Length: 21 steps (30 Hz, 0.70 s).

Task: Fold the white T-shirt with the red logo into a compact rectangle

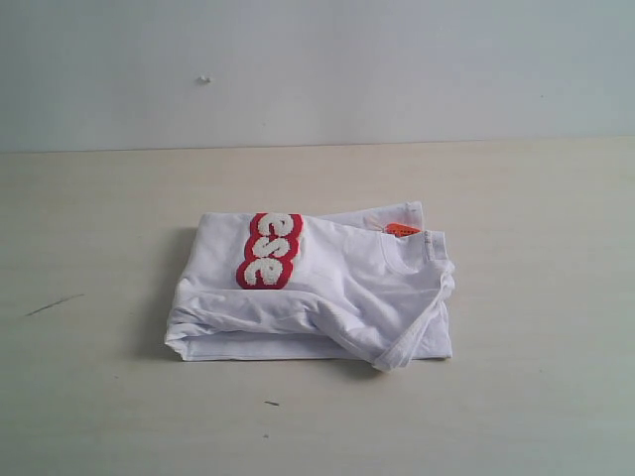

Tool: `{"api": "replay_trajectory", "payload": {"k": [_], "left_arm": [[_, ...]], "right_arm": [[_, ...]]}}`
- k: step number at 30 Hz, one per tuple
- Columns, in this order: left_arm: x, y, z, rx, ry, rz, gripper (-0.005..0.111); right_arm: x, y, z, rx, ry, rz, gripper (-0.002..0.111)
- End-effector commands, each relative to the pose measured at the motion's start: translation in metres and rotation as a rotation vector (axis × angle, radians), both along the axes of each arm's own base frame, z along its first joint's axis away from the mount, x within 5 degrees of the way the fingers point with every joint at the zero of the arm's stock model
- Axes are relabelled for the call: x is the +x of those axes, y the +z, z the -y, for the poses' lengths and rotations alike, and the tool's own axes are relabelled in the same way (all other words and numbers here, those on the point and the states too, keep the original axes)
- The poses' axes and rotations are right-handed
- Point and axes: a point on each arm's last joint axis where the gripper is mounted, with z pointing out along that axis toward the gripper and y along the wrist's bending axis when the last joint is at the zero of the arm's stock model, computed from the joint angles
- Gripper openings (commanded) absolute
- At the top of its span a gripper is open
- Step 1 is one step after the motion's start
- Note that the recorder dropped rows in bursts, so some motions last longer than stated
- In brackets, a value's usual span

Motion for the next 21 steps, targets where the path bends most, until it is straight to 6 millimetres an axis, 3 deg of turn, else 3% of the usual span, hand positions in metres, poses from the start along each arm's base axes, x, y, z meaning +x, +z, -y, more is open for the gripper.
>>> {"api": "replay_trajectory", "payload": {"k": [1,21], "left_arm": [[0.0001,0.0017,0.0,-0.037,0.011,0.027,0.104],[0.0002,0.0021,0.0,-0.105,0.03,0.035,0.104]], "right_arm": [[-0.0001,-0.0003,0.0008,0.001,-0.007,0.006,0.0],[-0.0001,-0.0003,0.0008,0.006,-0.007,0.004,0.0]]}}
